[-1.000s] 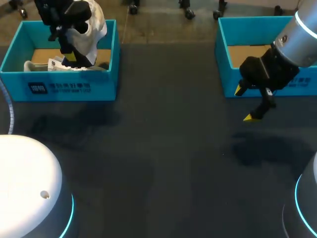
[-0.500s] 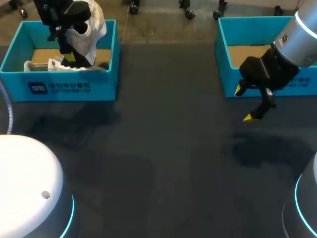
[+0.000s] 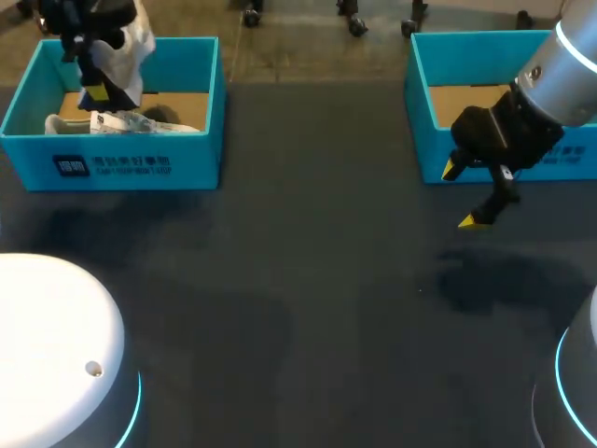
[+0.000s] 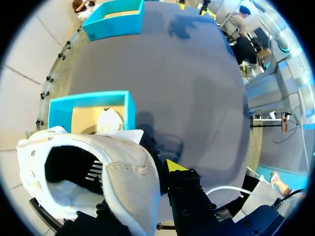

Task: Take the shoe out of the shoebox, open the shoe tongue, remove and reinsert the insole, then place the shoe into the shoebox

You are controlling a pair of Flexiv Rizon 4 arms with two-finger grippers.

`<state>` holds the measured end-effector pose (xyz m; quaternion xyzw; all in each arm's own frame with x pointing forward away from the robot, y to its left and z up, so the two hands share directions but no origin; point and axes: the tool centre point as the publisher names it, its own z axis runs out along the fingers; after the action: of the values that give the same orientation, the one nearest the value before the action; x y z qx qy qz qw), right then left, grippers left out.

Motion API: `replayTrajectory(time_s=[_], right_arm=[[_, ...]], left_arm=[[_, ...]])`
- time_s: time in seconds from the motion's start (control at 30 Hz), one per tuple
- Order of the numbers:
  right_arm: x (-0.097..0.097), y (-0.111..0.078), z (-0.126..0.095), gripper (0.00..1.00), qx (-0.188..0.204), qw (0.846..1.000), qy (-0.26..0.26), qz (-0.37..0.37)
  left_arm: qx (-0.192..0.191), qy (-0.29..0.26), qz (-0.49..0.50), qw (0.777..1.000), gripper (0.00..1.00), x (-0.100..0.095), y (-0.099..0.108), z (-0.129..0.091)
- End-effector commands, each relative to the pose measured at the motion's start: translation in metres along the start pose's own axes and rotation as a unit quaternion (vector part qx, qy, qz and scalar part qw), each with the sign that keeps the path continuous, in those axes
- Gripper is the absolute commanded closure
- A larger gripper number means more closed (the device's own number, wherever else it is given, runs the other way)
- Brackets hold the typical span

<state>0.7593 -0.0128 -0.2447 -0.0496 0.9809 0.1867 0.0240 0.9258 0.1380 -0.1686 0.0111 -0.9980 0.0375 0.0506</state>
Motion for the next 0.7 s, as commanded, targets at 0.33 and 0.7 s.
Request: replayTrajectory(time_s=[0.33,0.7], right_arm=[[0.0,0.0,0.001,0.0,0.001,1.0,0.0,0.0],[0.0,0.0,0.001,0.0,0.001,1.0,0.0,0.0]], left_arm=[[0.028,0.02,-0.021,0.999,1.0,-0.073,0.072,-0.014],[0.017,0.015,0.015,1.0,1.0,-0.104,0.112,-0.017]])
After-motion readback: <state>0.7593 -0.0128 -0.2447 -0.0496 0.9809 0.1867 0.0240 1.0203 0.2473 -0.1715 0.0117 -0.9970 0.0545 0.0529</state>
